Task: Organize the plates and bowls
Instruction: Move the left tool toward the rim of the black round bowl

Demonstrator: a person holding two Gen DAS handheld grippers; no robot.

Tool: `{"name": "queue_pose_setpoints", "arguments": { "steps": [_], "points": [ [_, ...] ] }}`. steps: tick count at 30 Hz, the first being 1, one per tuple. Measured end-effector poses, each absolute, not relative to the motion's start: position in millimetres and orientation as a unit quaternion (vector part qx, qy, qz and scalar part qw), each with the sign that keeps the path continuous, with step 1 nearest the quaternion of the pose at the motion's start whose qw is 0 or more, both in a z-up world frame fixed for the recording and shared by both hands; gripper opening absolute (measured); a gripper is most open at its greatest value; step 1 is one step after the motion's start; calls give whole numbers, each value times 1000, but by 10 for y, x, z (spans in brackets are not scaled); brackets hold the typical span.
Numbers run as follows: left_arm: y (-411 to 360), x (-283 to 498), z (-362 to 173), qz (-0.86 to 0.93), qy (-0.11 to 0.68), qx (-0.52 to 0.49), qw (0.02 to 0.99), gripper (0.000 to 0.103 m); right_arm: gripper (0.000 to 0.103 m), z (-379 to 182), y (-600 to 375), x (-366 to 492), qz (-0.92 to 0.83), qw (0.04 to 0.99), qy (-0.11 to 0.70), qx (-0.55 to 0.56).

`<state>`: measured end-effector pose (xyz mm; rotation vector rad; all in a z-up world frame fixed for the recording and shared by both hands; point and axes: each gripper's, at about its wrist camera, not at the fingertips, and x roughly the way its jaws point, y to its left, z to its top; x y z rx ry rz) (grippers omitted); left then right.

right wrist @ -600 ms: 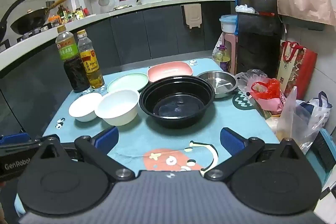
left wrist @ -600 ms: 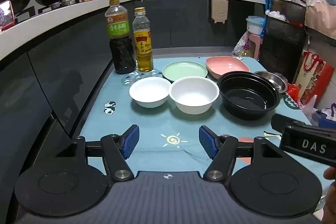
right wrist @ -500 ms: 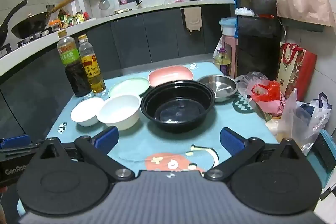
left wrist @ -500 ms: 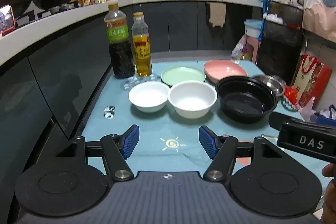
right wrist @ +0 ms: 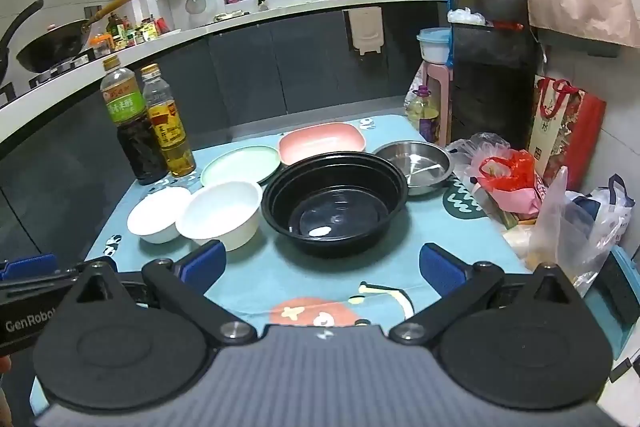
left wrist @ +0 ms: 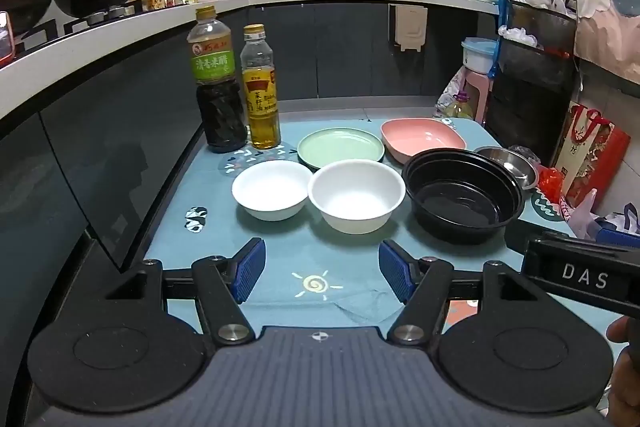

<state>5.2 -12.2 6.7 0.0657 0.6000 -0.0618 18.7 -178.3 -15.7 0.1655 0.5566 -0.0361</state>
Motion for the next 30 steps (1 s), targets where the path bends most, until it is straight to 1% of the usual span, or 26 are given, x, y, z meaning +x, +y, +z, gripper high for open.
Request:
{"name": "queue_pose_setpoints", "arguments": {
  "steps": [15,30],
  "points": [
    [-356,400,-84,-31,332,28,942,60,48,-261,-2030,445,-18,949,301,91],
    [-370,565,-149,-24,343,27,939,60,48,-300,-2058,591,-10,947,307,91]
  ]
}}
